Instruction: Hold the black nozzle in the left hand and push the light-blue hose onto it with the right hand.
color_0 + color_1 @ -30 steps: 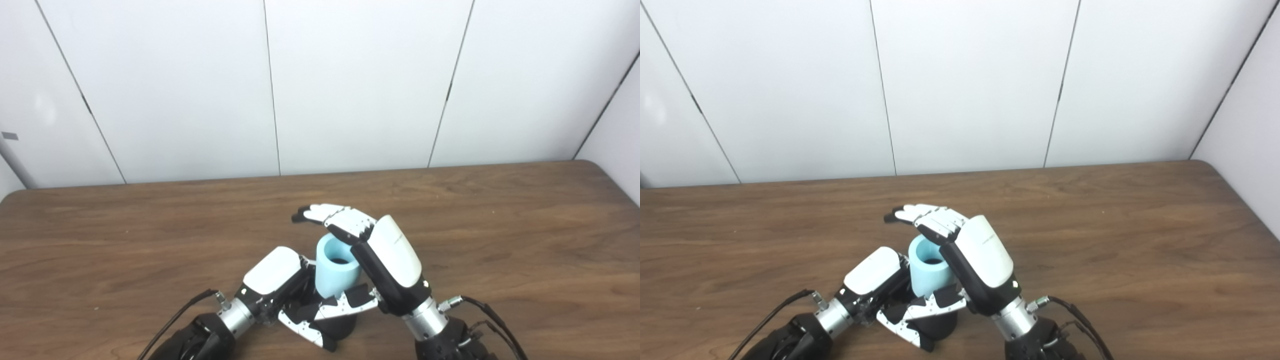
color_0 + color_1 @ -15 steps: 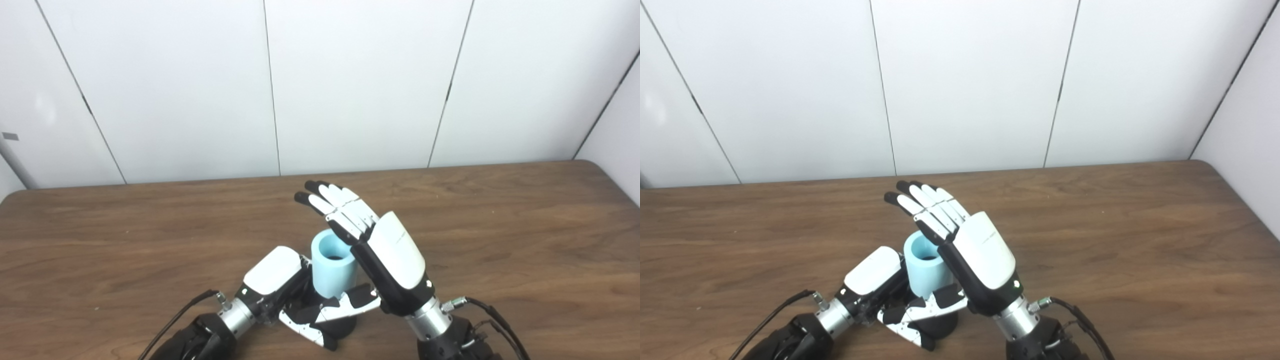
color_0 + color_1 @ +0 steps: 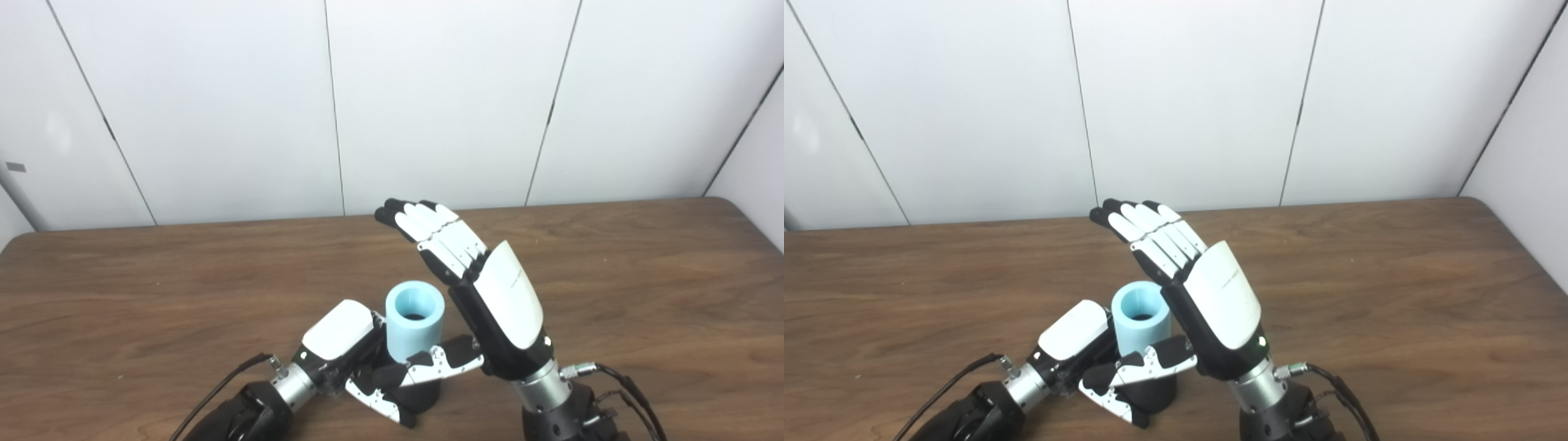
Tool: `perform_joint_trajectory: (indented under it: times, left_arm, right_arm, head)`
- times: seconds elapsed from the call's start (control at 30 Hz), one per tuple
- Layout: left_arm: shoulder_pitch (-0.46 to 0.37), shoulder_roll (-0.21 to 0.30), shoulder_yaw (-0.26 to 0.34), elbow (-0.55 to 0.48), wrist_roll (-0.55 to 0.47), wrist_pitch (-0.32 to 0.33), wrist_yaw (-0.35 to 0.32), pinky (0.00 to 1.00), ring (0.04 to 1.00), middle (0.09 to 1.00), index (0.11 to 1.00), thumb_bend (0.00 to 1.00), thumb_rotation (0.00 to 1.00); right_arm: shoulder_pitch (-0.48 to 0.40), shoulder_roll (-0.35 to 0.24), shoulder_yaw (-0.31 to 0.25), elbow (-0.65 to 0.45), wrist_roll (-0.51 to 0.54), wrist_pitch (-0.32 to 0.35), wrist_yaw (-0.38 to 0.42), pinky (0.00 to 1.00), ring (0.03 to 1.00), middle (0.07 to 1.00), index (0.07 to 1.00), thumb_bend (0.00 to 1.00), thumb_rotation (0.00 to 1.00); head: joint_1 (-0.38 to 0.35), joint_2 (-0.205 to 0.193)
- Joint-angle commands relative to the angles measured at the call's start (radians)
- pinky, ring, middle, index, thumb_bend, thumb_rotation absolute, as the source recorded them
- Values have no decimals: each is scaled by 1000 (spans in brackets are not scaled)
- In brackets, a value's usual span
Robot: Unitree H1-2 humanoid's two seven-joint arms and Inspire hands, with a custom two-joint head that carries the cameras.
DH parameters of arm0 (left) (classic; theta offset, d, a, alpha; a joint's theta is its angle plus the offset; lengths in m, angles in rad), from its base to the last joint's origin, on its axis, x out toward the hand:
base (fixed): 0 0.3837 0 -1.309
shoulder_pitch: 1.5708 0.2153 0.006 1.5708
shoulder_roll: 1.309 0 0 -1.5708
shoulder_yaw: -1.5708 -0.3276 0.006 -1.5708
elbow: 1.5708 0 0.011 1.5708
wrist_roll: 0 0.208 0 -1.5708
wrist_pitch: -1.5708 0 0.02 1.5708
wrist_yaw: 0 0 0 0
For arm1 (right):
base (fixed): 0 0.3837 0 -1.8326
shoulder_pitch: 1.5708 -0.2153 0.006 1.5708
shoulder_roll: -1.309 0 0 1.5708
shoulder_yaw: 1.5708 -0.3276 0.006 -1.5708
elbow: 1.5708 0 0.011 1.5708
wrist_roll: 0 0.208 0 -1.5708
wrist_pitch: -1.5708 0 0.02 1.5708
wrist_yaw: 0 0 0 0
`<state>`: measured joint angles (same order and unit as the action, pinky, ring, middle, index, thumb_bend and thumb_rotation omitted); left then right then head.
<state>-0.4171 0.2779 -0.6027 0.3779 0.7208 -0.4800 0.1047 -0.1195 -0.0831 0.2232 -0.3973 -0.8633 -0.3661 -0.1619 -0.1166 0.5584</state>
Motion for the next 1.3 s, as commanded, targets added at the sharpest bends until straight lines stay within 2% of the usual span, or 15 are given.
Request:
perform_joint_trajectory:
  times: [0.0,0.13,0.33,0.47,0.67,0.87,1.27]
  left_arm:
    - [119,-12,-48,126,5,10,24,75,122,197,483,519,42]
    - [113,-15,-47,140,11,10,36,67,112,183,483,520,41]
    - [108,-19,-36,150,28,12,25,86,139,239,484,519,42]
    - [104,-15,-44,152,32,11,39,80,130,214,483,519,42]
    - [98,-14,-52,159,28,10,48,73,121,199,483,520,41]
    - [98,-12,-53,154,35,11,45,73,122,200,483,520,42]
    - [95,-12,-57,162,65,12,53,76,125,205,482,520,42]
  right_arm:
    - [-16,7,-9,-55,10,-14,-8,819,808,845,828,921,765]
    - [8,-22,-19,-93,-7,3,40,823,789,822,820,891,787]
    - [40,-107,-50,-159,-56,31,172,956,886,904,884,858,824]
    - [59,-143,-64,-189,-70,54,235,997,925,938,917,891,867]
    - [76,-155,-70,-205,-74,68,298,1000,941,953,940,925,884]
    - [90,-155,-68,-210,-72,78,353,999,936,944,941,928,842]
    - [91,-153,-55,-208,-90,84,407,992,929,944,930,928,820]
  head:
    - [-1,1]
    - [-9,-3]
    - [-13,-3]
    - [-13,-3]
    - [-14,-4]
    - [-12,-3]
    - [-10,-3]
